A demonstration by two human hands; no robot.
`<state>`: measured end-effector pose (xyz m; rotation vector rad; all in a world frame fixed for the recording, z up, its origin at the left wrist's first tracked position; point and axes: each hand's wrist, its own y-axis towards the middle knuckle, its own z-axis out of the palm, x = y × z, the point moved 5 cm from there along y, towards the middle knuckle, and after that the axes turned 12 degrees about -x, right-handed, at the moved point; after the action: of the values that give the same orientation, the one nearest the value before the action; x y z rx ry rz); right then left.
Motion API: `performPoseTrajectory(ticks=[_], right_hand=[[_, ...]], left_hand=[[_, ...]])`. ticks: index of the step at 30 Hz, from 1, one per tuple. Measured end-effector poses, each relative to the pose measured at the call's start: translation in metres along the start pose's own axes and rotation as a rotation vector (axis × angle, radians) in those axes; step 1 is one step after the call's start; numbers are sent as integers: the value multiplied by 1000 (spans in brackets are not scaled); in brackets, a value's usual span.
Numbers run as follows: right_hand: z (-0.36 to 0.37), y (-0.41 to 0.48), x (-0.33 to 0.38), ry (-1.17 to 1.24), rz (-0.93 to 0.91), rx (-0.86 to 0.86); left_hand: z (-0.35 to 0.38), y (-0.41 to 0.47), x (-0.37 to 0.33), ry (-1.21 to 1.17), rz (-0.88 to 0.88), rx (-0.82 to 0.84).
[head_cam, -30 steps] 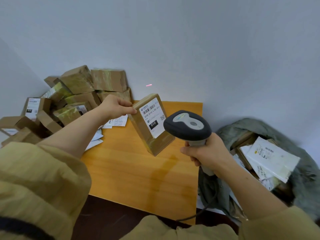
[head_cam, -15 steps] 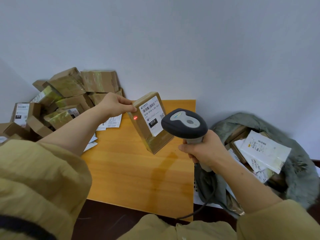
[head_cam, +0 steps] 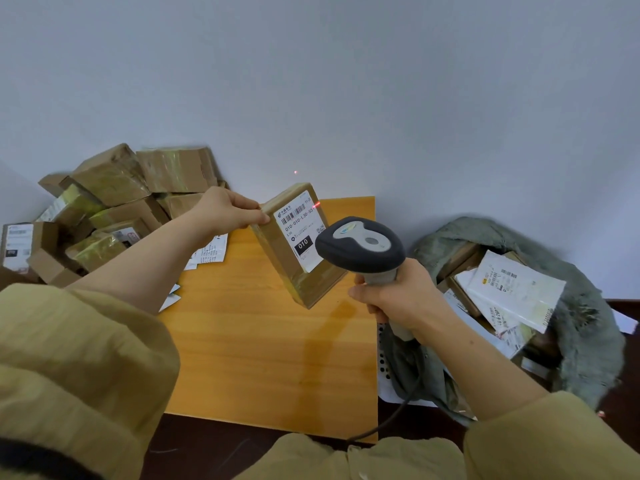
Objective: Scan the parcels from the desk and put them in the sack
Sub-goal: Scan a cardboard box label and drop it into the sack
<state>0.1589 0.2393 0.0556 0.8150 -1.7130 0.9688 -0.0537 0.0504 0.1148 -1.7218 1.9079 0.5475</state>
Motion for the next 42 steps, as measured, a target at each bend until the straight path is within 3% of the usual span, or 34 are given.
performPoseTrajectory(ticks=[7,16,20,24,28,32,38,42], right_hand=[[-40,0,-32,201,132,-117],[-146,-13,-129,336,330,-428],[-182,-18,-169,361,399,-515],[-197,-18,-198,418,459,-545],[-190,-10,-210,421,491,-508],[-162,-3,-201,431,546,-395],[-89,9,-154,498,555,-200],[-22,14,-124,501,596,-102]], left_hand=[[87,-7,6,-298,-270,91],[338,-77,-35,-445,-669,558],[426,-99,-68,-497,-749,653],[490,-86,-82,-511,-747,627],[544,-48,-49,-451,-692,608],[486,-70,-64,-404,-588,592],[358,-56,-64,-22,34,398],[270,-34,-19,173,201,249]])
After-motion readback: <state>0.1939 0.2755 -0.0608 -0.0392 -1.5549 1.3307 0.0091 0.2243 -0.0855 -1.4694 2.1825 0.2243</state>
